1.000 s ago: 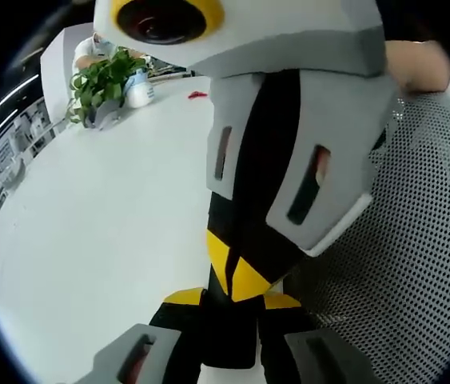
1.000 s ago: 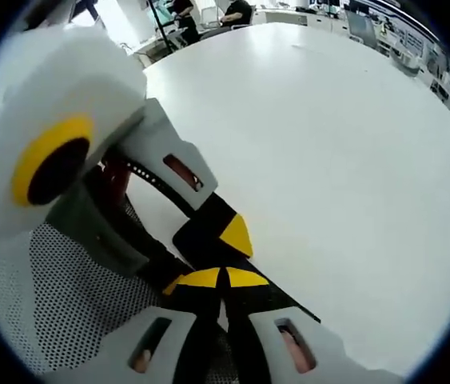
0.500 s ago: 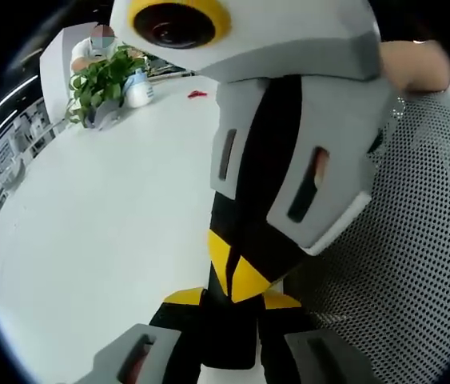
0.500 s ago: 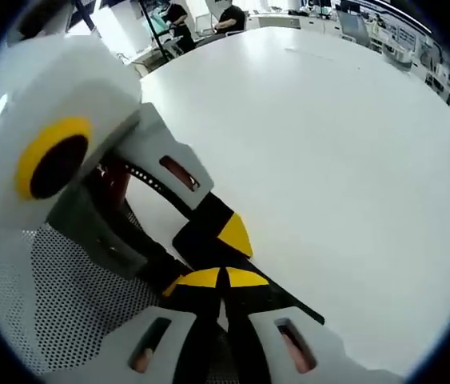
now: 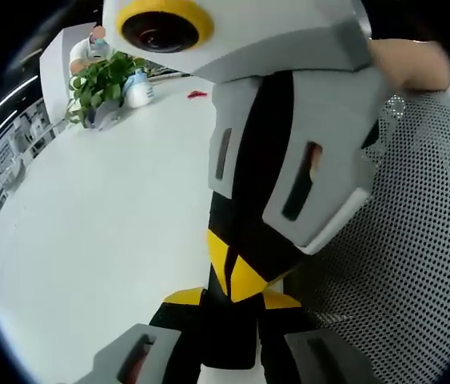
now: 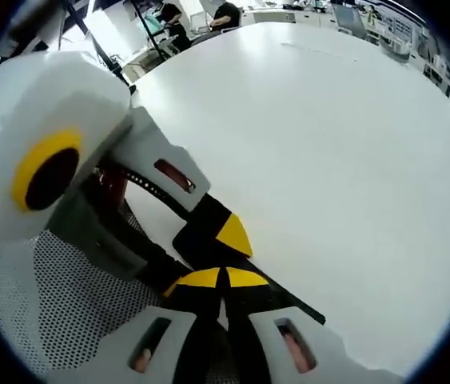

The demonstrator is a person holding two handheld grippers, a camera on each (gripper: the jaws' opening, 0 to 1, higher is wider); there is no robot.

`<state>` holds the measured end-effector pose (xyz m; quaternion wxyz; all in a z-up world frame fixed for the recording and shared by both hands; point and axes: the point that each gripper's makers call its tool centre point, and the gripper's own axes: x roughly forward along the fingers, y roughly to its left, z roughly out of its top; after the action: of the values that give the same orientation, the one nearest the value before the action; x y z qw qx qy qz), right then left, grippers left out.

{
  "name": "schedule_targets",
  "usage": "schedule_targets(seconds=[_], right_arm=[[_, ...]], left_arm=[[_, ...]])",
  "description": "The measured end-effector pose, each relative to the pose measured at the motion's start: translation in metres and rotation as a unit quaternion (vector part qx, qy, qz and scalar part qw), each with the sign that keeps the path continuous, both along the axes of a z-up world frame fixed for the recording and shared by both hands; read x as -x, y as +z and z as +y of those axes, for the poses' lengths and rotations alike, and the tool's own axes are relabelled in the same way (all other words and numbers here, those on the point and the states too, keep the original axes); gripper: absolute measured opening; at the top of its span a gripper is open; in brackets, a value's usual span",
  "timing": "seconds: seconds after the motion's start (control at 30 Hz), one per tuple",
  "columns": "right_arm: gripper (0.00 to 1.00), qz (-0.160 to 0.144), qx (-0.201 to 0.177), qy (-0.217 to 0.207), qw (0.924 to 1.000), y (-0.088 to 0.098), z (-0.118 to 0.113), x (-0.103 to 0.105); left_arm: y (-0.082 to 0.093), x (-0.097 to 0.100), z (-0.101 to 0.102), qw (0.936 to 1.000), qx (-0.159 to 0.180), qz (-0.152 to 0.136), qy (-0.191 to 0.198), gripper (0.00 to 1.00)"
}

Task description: Press the specified remote control buttons in sequence, fully releasing each button before pressing the next.

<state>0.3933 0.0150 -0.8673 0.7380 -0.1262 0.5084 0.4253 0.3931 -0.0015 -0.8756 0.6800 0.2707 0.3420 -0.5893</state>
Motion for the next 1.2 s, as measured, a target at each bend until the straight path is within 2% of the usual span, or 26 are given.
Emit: schedule_targets(seconds=[0.27, 0.37, 0.47, 0.53, 0.67, 0.73, 0.83, 0.93, 1.0, 1.03, 1.1, 1.13, 1.2], right_arm=[[0.0, 0.009, 0.01, -0.003, 0.9999, 0.001, -0.001, 0.0], [0.0, 0.028, 0.012, -0.003, 0.9995, 0.001, -0.001, 0.004], [0.0, 0.021, 0.003, -0.007, 0.9997, 0.008, -0.002, 0.003], [0.0, 0.023, -0.012, -0.028, 0.9993, 0.015, -0.003, 0.0], [0.0, 0.008, -0.011, -0.046, 0.9988, 0.027, -0.015, -0.005], [0.0, -0.006, -0.011, -0.052, 0.9986, 0.035, -0.022, -0.008], [0.0, -0.034, -0.034, -0.077, 0.9959, 0.055, -0.03, -0.012], [0.0, -0.082, -0.047, -0.099, 0.9906, 0.079, -0.045, -0.021], [0.0, -0.122, -0.064, -0.121, 0.983, 0.104, -0.057, -0.027], [0.0, -0.13, -0.069, -0.127, 0.981, 0.109, -0.059, -0.029], [0.0, -0.165, -0.097, -0.144, 0.9708, 0.133, -0.066, -0.033], [0.0, -0.187, -0.113, -0.155, 0.9634, 0.146, -0.07, -0.034], [0.0, -0.203, -0.138, -0.172, 0.954, 0.161, -0.076, -0.031]], left_arm=[[0.0, 0.001, 0.0, 1.0, -0.002, -0.003, -0.003, 0.25], [0.0, 0.001, 0.0, 1.0, -0.001, -0.003, -0.003, 0.25], [0.0, 0.0, 0.0, 1.0, -0.001, -0.003, -0.003, 0.25], [0.0, 0.0, 0.0, 1.0, -0.001, -0.004, -0.004, 0.25], [0.0, 0.0, 0.0, 1.0, -0.003, -0.006, -0.005, 0.25], [0.0, 0.001, 0.0, 1.0, -0.002, -0.006, -0.004, 0.25], [0.0, 0.0, 0.0, 1.0, -0.003, -0.008, -0.005, 0.25], [0.0, 0.001, 0.0, 0.9999, -0.004, -0.008, -0.006, 0.25], [0.0, 0.0, 0.0, 1.0, -0.003, -0.007, -0.006, 0.25], [0.0, 0.0, 0.0, 1.0, -0.003, -0.006, -0.005, 0.25], [0.0, 0.0, 0.0, 1.0, -0.003, -0.006, -0.006, 0.25], [0.0, 0.0, 0.0, 1.0, -0.004, -0.007, -0.006, 0.25], [0.0, 0.0, 0.0, 1.0, -0.004, -0.006, -0.006, 0.25]])
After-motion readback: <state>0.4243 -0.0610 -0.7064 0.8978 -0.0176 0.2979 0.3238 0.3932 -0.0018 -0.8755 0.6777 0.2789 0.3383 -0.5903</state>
